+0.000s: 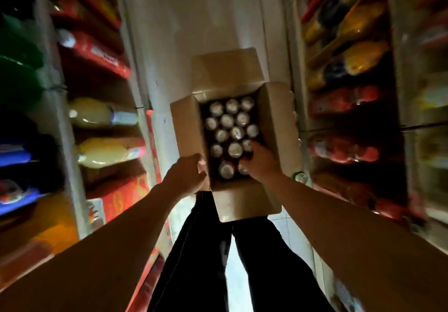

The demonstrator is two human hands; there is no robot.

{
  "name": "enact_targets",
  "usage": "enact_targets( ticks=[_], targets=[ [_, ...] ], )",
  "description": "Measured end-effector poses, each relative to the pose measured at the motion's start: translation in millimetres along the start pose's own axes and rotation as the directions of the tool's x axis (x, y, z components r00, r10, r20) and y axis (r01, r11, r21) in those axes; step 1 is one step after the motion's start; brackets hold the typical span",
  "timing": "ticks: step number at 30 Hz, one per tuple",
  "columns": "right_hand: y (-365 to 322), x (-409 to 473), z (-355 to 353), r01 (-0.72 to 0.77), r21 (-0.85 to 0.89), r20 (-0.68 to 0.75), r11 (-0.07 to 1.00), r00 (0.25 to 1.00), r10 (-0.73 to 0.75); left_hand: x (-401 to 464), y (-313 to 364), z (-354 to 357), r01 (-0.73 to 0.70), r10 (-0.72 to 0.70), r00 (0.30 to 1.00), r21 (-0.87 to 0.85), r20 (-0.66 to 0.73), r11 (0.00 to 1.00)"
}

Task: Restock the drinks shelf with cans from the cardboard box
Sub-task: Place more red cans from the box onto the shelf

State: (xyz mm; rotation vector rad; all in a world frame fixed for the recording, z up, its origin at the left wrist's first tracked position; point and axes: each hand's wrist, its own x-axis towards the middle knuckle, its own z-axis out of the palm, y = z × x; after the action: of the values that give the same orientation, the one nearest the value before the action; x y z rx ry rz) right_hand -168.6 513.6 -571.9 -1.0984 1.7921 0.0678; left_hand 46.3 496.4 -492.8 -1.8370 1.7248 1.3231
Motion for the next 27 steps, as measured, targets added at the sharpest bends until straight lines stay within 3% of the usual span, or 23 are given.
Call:
enact_targets(
  ticks=[2, 6, 12, 16, 18, 20, 24, 27],
  targets=[
    [5, 41, 28, 0.04, -0.028, -0.021, 0.999, 0.999, -0.04, 27, -15, 18, 0.012, -0.011, 1.0, -0.034, 0.024, 0.999],
    [18, 104, 80, 0.117, -0.255, 0.085, 0.96, 0.991, -0.099, 70, -33, 54, 0.014, -0.017, 1.0, -0.131, -0.025, 0.991],
    [22, 113, 88, 0.128, -0.208, 0.034, 0.97, 0.992, -0.124, 77, -45, 83, 0.023, -0.034, 0.999, -0.291, -0.033, 0.956],
    [0, 64, 25, 0.06, 0.083, -0.067, 0.995, 0.996, -0.055, 60, -16, 58, -0.044, 0.023, 0.997, -0.333, -0.068, 0.942],
    [-21, 26, -24, 0.07, 0.379, -0.093, 0.923, 0.995, -0.037, 49, 18, 24, -0.164, 0.139, 0.985, -0.313, -0.098, 0.935],
    [-43, -16, -76, 0.095, 0.533, -0.124, 0.841, 0.992, -0.034, 33, 55, -15, -0.283, 0.283, 0.958, -0.277, -0.042, 0.918],
    [-99, -117, -190, 0.242, 0.596, -0.231, 0.766, 0.965, -0.125, -20, 139, -100, -0.368, 0.403, 0.913, -0.309, 0.057, 0.877],
    [-135, -224, -287, 0.359, 0.635, -0.369, 0.684, 0.919, -0.14, -92, 225, -171, -0.487, 0.535, 0.842, -0.324, 0.073, 0.811]
  ],
)
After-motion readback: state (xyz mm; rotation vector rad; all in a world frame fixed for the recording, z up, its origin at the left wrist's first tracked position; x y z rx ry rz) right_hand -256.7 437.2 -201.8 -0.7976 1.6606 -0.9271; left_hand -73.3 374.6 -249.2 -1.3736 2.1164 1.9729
